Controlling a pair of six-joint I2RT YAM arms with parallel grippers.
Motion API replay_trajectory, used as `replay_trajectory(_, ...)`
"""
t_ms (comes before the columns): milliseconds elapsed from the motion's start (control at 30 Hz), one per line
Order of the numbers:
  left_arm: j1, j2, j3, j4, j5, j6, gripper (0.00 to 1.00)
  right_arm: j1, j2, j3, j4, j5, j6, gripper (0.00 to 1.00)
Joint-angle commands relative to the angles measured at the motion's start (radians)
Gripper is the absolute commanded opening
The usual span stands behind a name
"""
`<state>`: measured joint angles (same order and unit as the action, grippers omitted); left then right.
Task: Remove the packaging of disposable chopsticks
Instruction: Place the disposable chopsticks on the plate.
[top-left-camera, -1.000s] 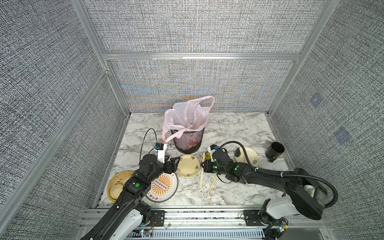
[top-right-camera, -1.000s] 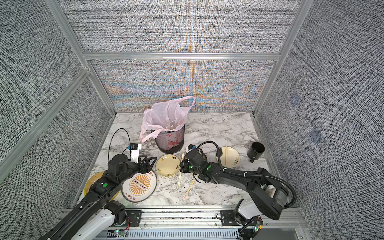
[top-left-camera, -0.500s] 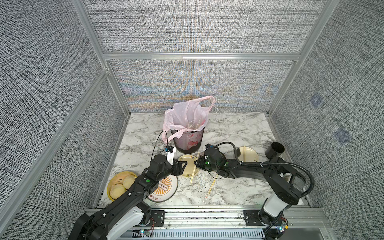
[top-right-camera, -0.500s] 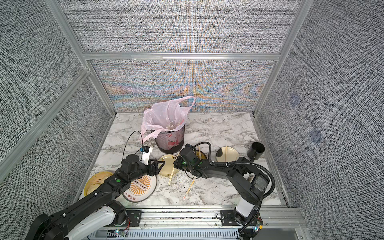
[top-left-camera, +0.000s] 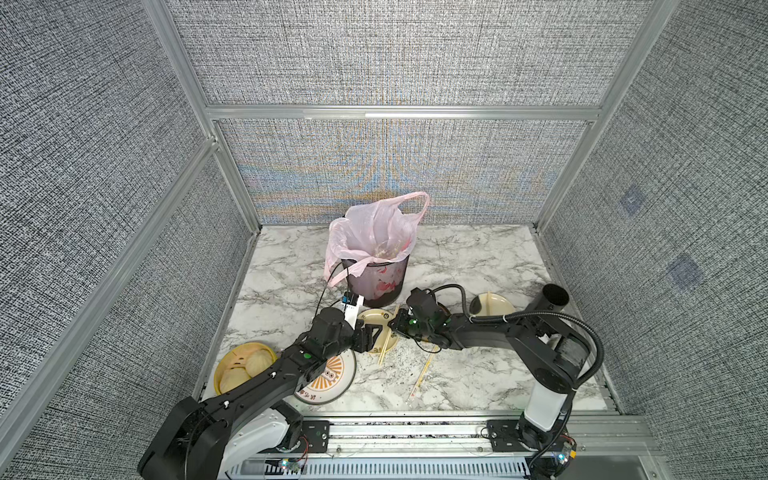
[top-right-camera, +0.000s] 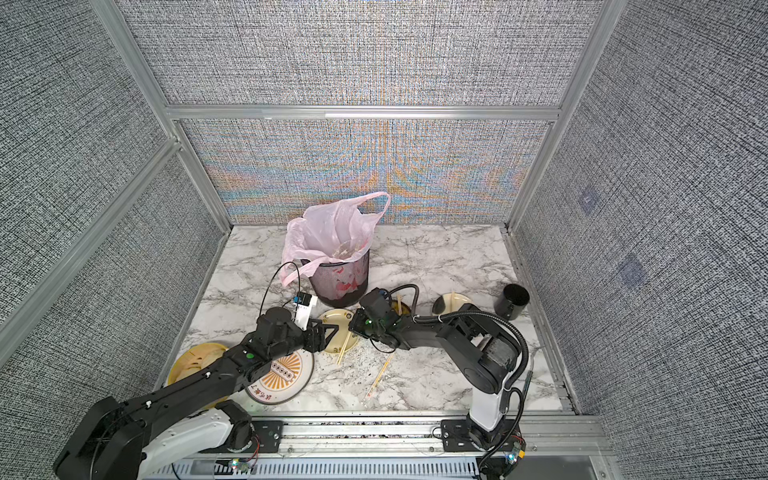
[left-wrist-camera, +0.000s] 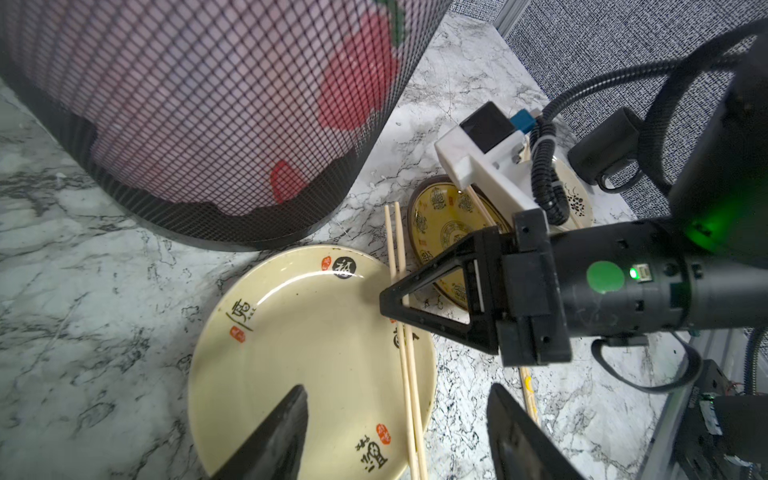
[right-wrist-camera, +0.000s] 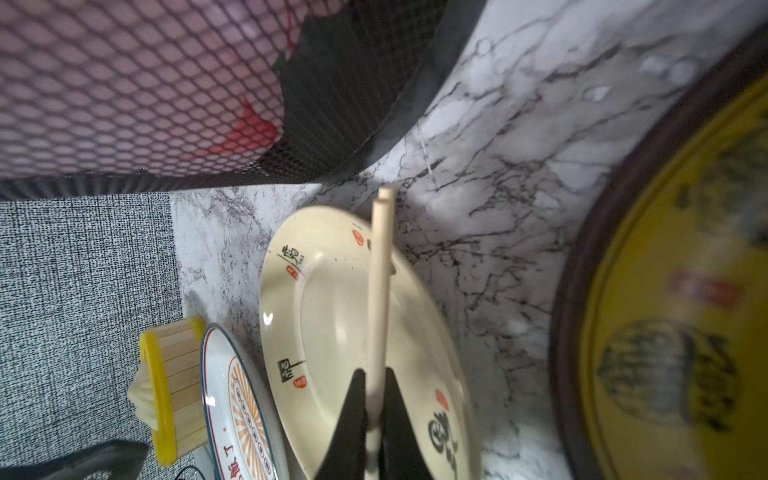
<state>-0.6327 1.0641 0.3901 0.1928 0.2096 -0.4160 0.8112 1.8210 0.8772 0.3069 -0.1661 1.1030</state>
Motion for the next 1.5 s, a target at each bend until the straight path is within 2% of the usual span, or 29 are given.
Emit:
replay_trajectory(0,-0.001,0.021,0.002,0.047,0.004,0.011,0.68,-0.010,0.020,0.003,0.026,-0.031,0.012,0.00)
replay_trajectory(167,-0.004,0.043,-0.006,0.071,0.005,0.011,0.69,-0.014,0.017,0.004,-0.002,-0.012,-0.003,0.03)
replay_trajectory(567,-0.004,0.101,-0.006,0.111,0.005,0.010,0.71,-0.032,0.037,0.017,0.009,-0.066,0.004,0.14)
replay_trajectory(1000,-0.005,0.150,-0.003,0.140,0.002,0.010,0.72,-0.033,0.044,0.046,-0.042,-0.070,-0.026,0.15)
replay_trajectory(1167,-0.005,0.171,-0.001,0.139,0.001,0.012,0.72,-0.035,0.044,0.033,-0.008,-0.081,-0.025,0.16)
replay_trajectory(1467,-0.009,0.110,-0.003,0.112,-0.004,0.013,0.72,-0.035,0.008,0.032,-0.042,-0.077,-0.053,0.21)
